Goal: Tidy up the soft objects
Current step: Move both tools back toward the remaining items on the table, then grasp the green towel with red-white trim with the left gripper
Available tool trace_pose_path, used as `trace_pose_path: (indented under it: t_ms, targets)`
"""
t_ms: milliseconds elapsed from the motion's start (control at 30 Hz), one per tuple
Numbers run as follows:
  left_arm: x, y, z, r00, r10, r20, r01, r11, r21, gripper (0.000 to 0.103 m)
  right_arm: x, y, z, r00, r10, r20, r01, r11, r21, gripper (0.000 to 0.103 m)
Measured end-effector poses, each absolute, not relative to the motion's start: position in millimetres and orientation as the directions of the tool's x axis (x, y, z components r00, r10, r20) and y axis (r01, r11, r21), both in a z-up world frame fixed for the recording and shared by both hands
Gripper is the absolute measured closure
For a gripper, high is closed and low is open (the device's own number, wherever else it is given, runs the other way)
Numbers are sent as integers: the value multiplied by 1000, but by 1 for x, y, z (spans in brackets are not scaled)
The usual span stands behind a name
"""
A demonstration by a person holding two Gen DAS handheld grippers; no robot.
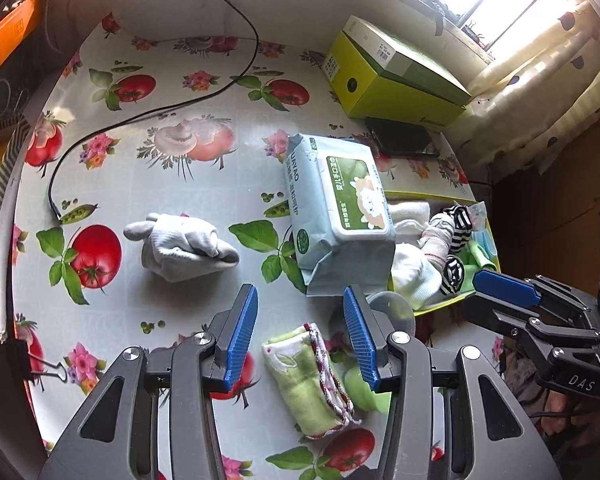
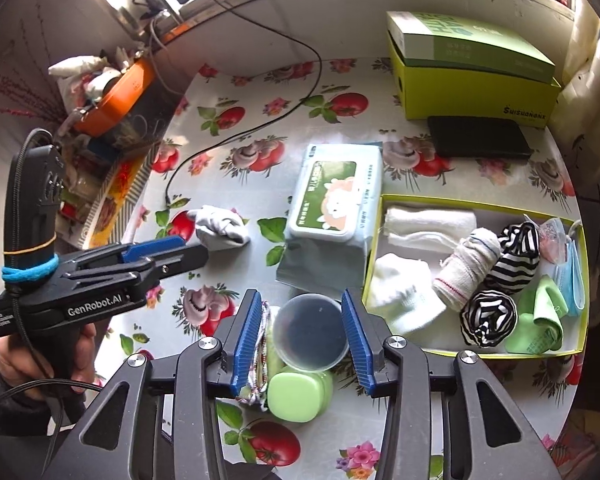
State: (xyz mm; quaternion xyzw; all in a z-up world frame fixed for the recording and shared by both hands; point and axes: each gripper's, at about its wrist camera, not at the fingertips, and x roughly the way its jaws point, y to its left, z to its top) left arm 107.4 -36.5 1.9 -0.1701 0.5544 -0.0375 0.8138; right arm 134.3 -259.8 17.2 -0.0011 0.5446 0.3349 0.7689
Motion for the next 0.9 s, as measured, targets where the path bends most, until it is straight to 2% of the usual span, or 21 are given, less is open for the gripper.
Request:
trace_pose_path:
  t_ms: [567,900]
  targets:
    - [79,-53,-63,208,-362,-909,-215,889,-403,57,127,-255,17,161,528,-834,-535,756,376,61]
    - [84,-71,-95,115,-360,-926,-242,894,-377,56,128,-260,16,160,530,-833,-529,758,381,61]
